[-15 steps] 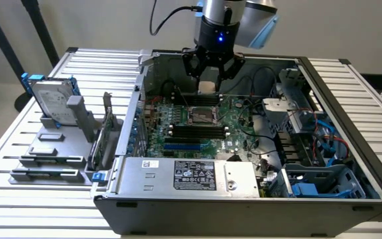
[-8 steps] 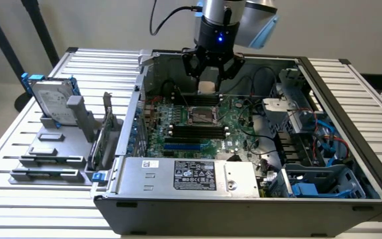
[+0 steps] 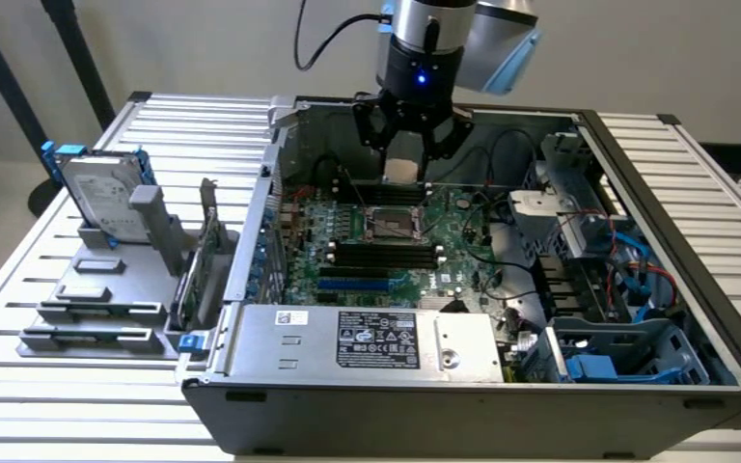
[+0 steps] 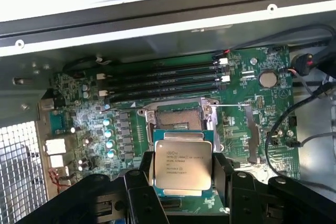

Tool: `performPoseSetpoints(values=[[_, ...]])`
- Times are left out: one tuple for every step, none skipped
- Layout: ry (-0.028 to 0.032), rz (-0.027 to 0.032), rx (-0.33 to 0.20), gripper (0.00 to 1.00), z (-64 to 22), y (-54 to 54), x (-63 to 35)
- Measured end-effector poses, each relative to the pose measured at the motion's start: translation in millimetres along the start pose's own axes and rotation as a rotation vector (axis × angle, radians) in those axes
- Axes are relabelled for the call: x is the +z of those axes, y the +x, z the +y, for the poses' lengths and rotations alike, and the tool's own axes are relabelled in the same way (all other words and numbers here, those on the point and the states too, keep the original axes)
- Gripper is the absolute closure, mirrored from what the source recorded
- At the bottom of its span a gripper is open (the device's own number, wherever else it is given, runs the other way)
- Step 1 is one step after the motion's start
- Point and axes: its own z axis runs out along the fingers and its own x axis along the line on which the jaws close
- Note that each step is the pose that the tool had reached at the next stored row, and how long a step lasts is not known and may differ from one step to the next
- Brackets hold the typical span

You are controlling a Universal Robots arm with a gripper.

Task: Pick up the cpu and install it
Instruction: 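Place the cpu into insertion slot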

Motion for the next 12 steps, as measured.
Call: performPoseSetpoints(values=[[-0.0009,-0.0008,0.02,0.46,0.0,0.0,0.6],[-0.0017,-0.0015,0.038,0.46,0.0,-0.1,1.2],[-0.0025,-0.0022,0.055,0.46,-0.1,-0.1,1.8],[-0.0034,-0.0029,0.073,0.46,-0.1,-0.1,2.4],[-0.0044,-0.0036,0.091,0.46,-0.1,-0.1,3.0],[-0.0052,-0.0044,0.109,0.46,-0.2,-0.2,3.6],[-0.0061,-0.0051,0.127,0.46,-0.2,-0.2,4.2],[-0.0071,-0.0059,0.147,0.46,-0.2,-0.2,4.9],[-0.008,-0.0066,0.165,0.46,-0.2,-0.3,5.5],[-0.0089,-0.0073,0.183,0.46,-0.2,-0.3,6.1],[-0.0097,-0.008,0.201,0.46,-0.3,-0.3,6.8],[-0.0106,-0.0087,0.219,0.46,-0.3,-0.4,7.5]])
